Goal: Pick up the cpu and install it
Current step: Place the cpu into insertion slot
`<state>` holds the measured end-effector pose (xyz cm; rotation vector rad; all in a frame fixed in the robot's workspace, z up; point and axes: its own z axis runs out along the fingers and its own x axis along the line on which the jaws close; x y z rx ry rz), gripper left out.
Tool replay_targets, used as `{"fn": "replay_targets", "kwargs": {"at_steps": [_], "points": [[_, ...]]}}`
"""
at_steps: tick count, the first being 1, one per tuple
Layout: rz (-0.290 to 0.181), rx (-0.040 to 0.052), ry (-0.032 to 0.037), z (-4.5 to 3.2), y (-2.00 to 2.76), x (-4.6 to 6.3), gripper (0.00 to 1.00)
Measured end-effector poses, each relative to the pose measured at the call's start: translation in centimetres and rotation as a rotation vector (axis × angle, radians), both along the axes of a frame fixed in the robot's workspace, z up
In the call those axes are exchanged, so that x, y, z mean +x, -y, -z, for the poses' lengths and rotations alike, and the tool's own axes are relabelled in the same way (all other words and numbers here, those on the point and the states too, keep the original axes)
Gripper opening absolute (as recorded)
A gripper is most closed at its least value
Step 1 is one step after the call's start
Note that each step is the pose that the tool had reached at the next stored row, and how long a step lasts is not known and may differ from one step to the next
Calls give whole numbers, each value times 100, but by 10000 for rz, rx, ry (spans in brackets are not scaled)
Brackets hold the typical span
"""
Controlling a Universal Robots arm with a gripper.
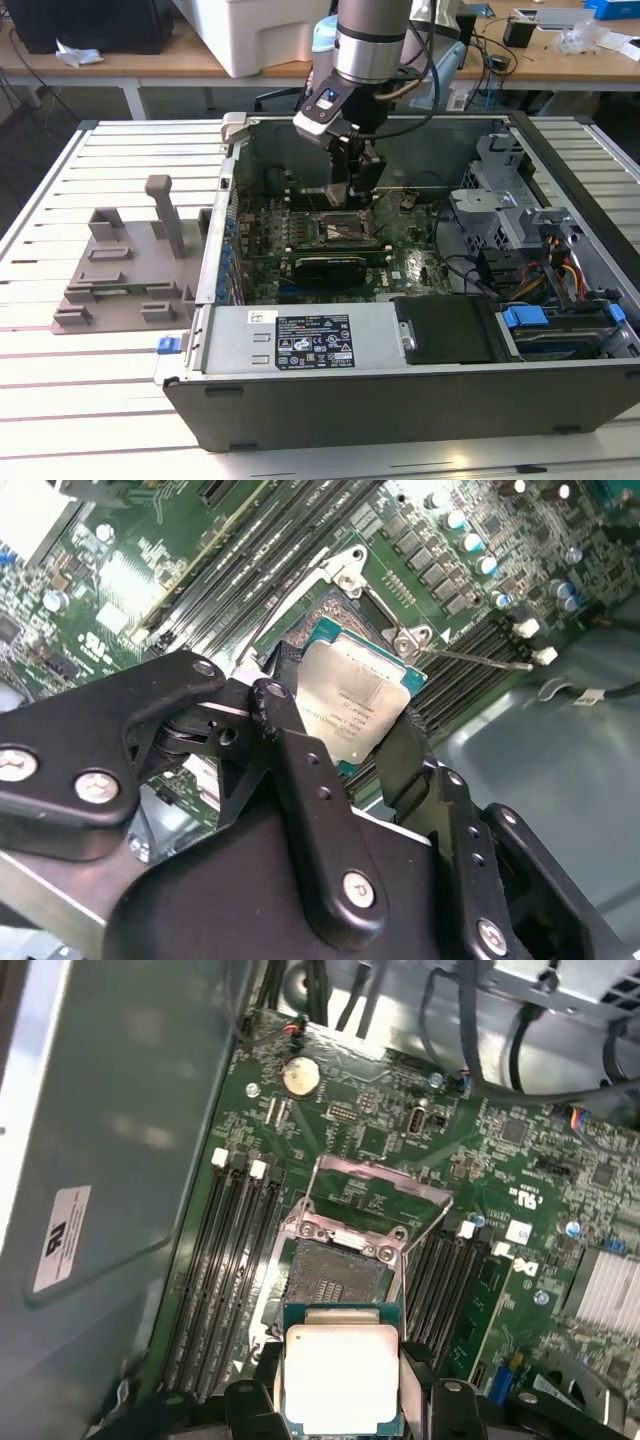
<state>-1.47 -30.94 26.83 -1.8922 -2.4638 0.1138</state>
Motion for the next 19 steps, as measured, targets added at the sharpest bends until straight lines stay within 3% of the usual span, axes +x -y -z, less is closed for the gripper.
{"fn": "replay_targets", "kwargs": {"at_steps": [1, 10, 17, 19], "points": [[155, -2, 0, 0, 0, 0, 55], [1638, -339, 0, 2, 0, -1, 55], [2715, -438, -12, 6, 0, 0, 55], [2780, -438, -12, 7, 0, 0, 55]]}}
